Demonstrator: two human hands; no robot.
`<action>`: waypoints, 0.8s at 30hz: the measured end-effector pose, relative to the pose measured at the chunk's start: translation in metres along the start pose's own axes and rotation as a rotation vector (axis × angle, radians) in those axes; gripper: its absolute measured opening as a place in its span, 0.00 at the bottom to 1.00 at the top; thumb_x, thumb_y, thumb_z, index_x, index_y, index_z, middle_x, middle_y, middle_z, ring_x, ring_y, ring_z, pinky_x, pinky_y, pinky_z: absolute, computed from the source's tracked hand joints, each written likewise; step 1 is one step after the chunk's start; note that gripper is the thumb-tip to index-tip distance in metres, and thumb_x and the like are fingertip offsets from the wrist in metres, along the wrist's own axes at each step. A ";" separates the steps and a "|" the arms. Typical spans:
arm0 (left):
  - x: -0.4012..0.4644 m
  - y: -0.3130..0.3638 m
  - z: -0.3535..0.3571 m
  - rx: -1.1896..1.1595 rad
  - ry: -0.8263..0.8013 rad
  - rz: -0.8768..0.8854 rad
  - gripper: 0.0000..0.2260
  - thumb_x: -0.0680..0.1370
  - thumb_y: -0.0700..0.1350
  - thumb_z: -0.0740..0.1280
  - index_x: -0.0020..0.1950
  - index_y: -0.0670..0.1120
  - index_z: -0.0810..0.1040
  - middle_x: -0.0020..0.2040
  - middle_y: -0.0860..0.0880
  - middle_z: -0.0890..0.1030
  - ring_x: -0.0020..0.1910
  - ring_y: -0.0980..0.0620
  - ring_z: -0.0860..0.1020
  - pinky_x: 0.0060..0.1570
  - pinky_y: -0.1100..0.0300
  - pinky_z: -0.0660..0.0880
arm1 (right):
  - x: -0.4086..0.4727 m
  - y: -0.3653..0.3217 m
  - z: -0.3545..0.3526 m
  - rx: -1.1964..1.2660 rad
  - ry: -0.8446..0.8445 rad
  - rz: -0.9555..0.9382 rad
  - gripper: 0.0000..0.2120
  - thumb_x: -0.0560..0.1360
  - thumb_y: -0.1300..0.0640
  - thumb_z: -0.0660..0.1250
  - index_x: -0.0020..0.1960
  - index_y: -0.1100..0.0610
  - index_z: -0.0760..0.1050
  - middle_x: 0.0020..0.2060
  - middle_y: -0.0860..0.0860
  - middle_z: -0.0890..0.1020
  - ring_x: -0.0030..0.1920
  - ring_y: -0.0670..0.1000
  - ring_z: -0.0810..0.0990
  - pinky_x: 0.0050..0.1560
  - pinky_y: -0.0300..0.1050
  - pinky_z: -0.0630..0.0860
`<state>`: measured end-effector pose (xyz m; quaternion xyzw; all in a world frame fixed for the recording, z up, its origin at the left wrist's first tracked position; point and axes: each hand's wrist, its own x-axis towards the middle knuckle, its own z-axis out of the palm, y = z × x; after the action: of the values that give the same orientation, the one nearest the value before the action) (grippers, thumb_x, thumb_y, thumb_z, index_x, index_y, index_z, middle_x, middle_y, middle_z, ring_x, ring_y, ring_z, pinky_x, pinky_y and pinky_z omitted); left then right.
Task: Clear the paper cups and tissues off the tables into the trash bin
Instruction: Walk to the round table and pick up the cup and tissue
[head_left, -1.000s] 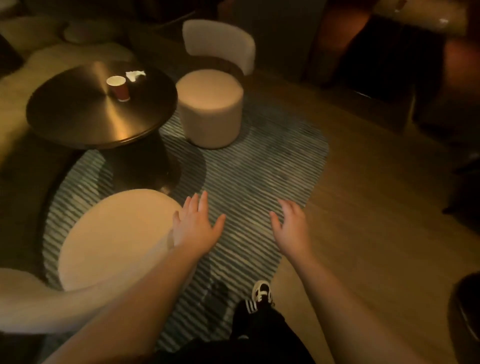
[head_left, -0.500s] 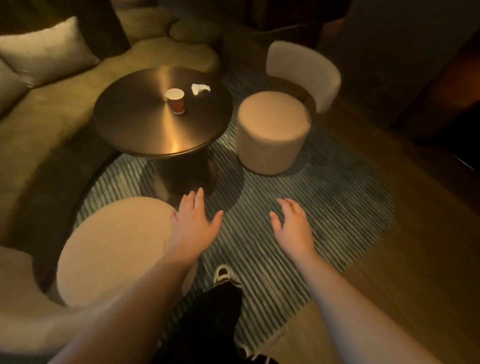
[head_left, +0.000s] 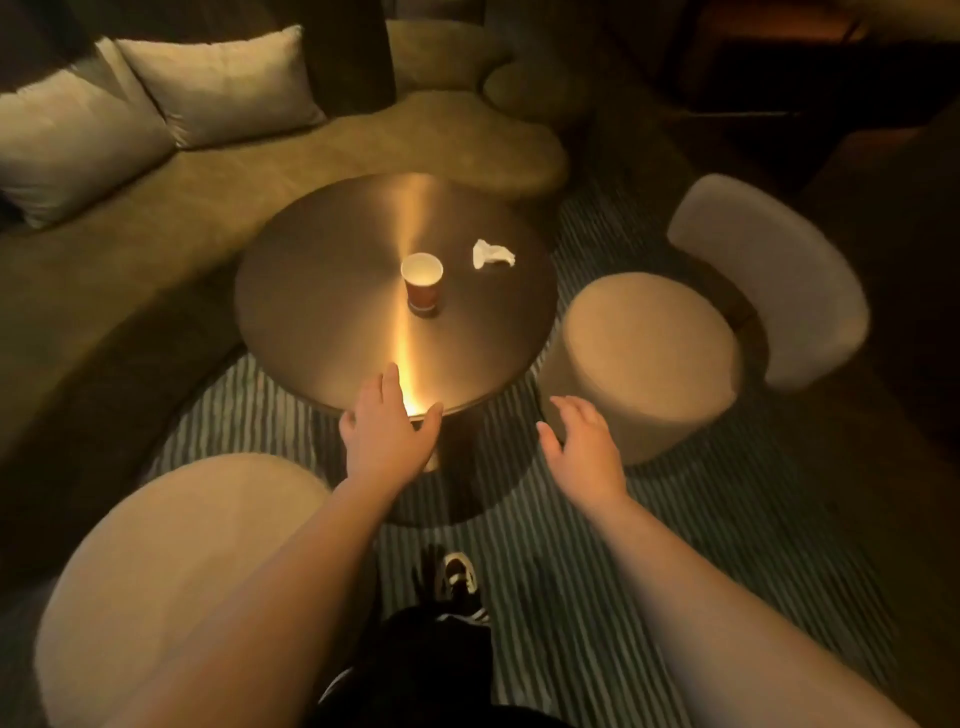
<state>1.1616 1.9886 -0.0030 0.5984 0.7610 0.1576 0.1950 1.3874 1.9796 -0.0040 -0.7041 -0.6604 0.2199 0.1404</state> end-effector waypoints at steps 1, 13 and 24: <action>0.017 0.010 -0.002 -0.004 0.006 -0.019 0.34 0.77 0.62 0.58 0.77 0.48 0.52 0.76 0.47 0.58 0.74 0.47 0.57 0.71 0.39 0.54 | 0.023 -0.001 -0.006 -0.008 -0.002 -0.016 0.23 0.79 0.48 0.57 0.71 0.55 0.65 0.70 0.53 0.68 0.71 0.52 0.64 0.71 0.49 0.63; 0.173 0.071 0.029 -0.069 0.076 -0.240 0.41 0.72 0.63 0.66 0.76 0.47 0.52 0.74 0.48 0.62 0.72 0.47 0.62 0.68 0.40 0.59 | 0.252 0.017 -0.025 -0.019 -0.142 -0.160 0.22 0.79 0.50 0.59 0.70 0.56 0.66 0.70 0.54 0.68 0.71 0.53 0.64 0.71 0.48 0.62; 0.295 0.102 0.087 -0.160 0.253 -0.673 0.52 0.64 0.65 0.73 0.77 0.48 0.48 0.75 0.46 0.60 0.72 0.44 0.61 0.66 0.41 0.61 | 0.450 0.014 0.011 -0.186 -0.475 -0.420 0.22 0.78 0.49 0.60 0.71 0.52 0.65 0.72 0.51 0.64 0.71 0.53 0.63 0.69 0.49 0.62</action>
<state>1.2285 2.3000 -0.0625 0.2731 0.9187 0.2162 0.1863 1.4085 2.4240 -0.0761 -0.4913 -0.8228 0.2831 -0.0400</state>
